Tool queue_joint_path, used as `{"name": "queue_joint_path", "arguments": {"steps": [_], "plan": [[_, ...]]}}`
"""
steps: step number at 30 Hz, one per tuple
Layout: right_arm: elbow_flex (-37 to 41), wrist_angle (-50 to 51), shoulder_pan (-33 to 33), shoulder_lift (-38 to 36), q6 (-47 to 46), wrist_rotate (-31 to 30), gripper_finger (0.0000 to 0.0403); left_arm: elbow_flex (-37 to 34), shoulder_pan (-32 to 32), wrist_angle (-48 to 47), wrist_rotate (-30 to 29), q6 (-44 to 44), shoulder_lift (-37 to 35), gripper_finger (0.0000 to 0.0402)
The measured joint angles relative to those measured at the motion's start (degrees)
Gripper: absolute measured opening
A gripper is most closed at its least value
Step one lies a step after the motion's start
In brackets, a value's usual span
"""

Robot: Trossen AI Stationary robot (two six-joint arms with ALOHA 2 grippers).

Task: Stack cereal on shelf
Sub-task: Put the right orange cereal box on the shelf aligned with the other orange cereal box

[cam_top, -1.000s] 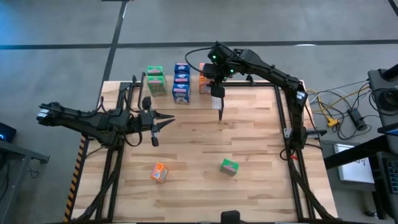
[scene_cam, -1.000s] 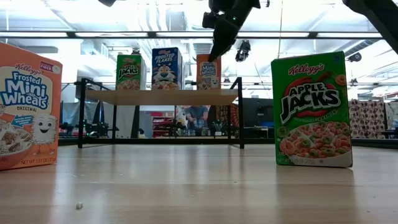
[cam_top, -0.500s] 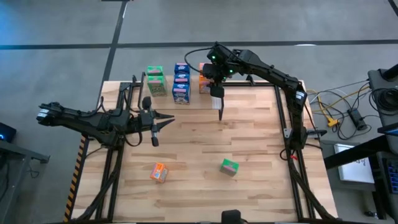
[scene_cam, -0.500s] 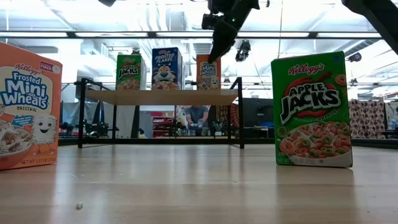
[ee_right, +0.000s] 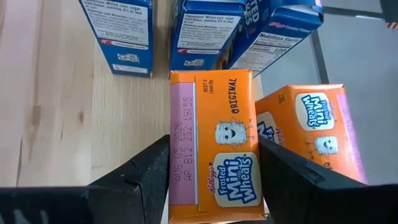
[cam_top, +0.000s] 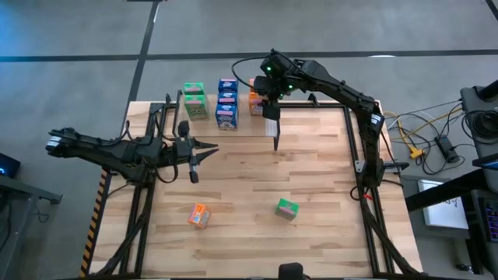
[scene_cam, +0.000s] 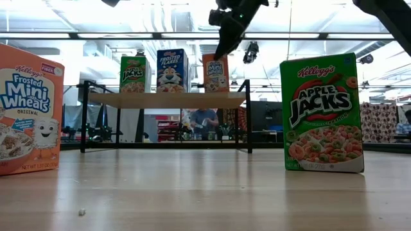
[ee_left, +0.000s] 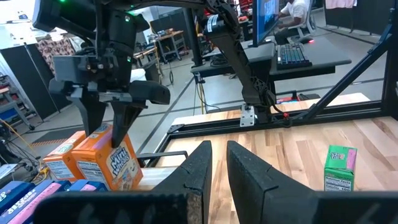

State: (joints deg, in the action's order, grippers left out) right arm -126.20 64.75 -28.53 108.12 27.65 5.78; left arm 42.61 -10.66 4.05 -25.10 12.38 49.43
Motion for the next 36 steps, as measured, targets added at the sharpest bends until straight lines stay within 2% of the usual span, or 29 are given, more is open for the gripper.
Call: {"name": "queue_joint_path", "arguments": {"steps": [8, 14, 20, 31, 36], "plan": [[0.0, 1.2, 0.0, 0.0, -2.6, 0.6, 0.0203, 0.0, 0.0, 0.0, 0.0, 0.0, 0.0, 0.0032], [0.4, 1.2, 0.0, -0.1, -0.8, 0.9, 0.0201, 0.0, 0.0, 0.0, 0.0, 0.0, 0.0, 0.0032], [0.8, 0.9, 0.0, -0.1, -1.7, 3.7, 0.019, 0.0, 0.0, 0.0, 0.0, 0.0, 0.0, 0.0032], [1.2, 0.9, 0.0, -0.1, -3.1, 3.2, 0.0255, 0.0, 0.0, 0.4, 0.0, 0.0, 0.0, 0.0032], [-0.9, 1.5, 0.1, -0.4, -4.3, 3.2, 0.0264, 0.0, 0.0, 0.3, 0.1, 0.0, 0.0, 0.0032]]}}
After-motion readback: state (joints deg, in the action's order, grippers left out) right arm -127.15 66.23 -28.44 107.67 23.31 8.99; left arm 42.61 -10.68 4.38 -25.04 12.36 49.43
